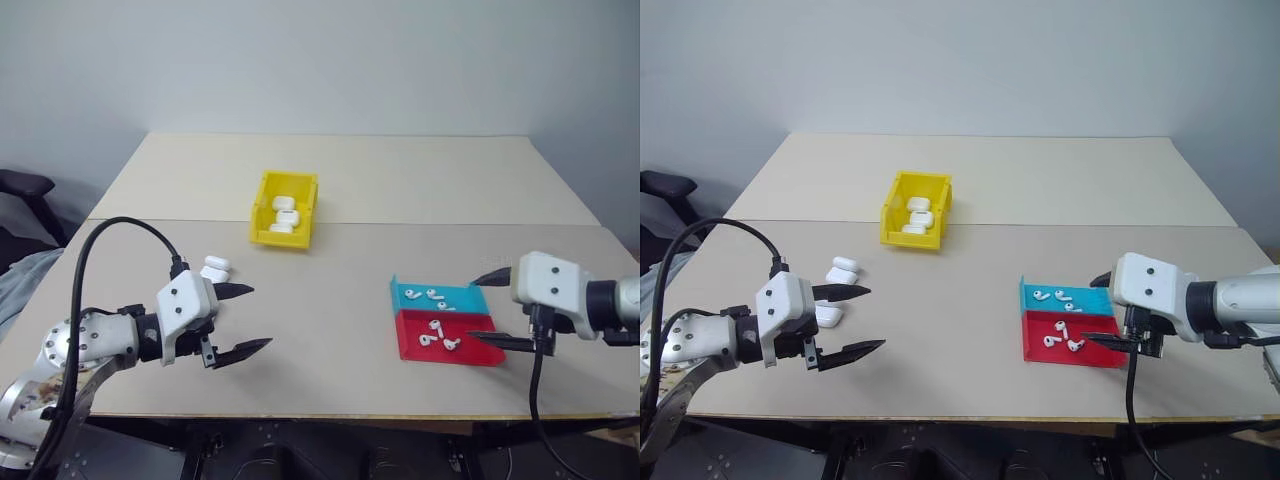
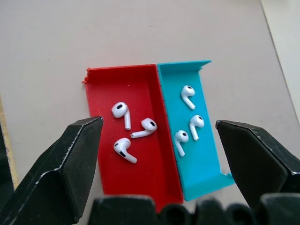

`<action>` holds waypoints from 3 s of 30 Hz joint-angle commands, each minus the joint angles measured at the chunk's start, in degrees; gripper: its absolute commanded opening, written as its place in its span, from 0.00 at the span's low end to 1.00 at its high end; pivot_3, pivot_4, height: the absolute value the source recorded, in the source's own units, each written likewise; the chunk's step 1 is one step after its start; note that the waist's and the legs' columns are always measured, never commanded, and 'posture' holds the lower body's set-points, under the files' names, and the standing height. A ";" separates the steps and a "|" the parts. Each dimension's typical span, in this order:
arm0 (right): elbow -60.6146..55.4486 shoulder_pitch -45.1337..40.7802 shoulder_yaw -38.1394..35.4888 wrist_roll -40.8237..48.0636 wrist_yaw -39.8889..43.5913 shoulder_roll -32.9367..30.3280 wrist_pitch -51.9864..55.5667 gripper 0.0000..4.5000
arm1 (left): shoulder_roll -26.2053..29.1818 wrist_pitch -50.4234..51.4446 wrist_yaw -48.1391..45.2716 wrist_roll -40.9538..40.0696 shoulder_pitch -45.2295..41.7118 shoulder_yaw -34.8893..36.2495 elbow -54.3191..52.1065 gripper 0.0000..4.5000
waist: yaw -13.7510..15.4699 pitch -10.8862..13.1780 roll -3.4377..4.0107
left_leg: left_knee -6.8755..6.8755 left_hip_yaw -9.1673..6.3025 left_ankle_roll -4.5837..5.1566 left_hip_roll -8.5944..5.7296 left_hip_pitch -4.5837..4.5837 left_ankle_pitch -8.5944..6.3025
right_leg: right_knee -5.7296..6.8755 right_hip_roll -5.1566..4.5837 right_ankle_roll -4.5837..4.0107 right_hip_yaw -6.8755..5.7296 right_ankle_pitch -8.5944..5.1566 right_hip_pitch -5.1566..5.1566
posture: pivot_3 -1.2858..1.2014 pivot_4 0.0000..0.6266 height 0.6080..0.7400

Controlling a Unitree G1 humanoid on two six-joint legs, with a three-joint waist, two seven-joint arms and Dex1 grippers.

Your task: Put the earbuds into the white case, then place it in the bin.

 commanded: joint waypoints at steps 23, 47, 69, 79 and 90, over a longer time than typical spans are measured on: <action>7.47 -9.36 9.67 -3.85 3.08 1.31 -5.84 0.99 | 7.55 62.58 37.93 -13.85 -23.67 3.53 -5.46 1.00 | -0.35 0.10 -0.17 | 0.03 -0.13 -0.04 -0.08 0.04 0.03 | 0.04 -0.02 0.09 0.04 -0.03 0.06 | 0.52 0.24 1.00; 6.98 -10.16 10.88 -4.38 0.57 0.42 6.74 0.99 | 12.28 45.40 106.28 -82.16 -30.93 -19.36 25.99 1.00 | 0.02 0.22 -0.38 | -0.08 -0.14 -0.41 -0.09 0.17 0.24 | 0.15 -0.11 -0.04 0.15 0.02 0.04 | 0.52 0.24 1.00; 8.04 -8.69 10.34 -5.28 0.17 0.12 6.38 0.99 | 6.83 40.43 114.06 -78.81 -37.52 -30.10 29.82 1.00 | 0.34 0.22 -0.39 | -0.08 -0.08 -0.56 -0.17 0.21 0.34 | 0.09 -0.11 -0.04 0.10 0.02 0.13 | 0.52 0.24 1.00; 7.40 -7.67 10.29 -5.05 -0.71 0.20 7.66 0.99 | 4.22 43.63 109.57 -73.02 -37.77 -29.72 30.87 1.00 | 0.63 0.22 -0.38 | -0.08 -0.08 -0.55 -0.18 0.33 0.33 | 0.10 -0.11 -0.03 0.09 0.02 0.25 | 0.52 0.24 1.00; 6.66 -7.38 10.86 -4.97 -1.93 0.68 8.47 1.00 | 2.25 47.51 106.98 -69.00 -37.49 -27.79 31.67 0.72 | 0.84 0.21 -0.37 | -0.08 -0.13 -0.39 -0.18 0.58 0.24 | 0.02 -0.11 -0.02 0.02 0.01 0.56 | 0.52 0.24 1.00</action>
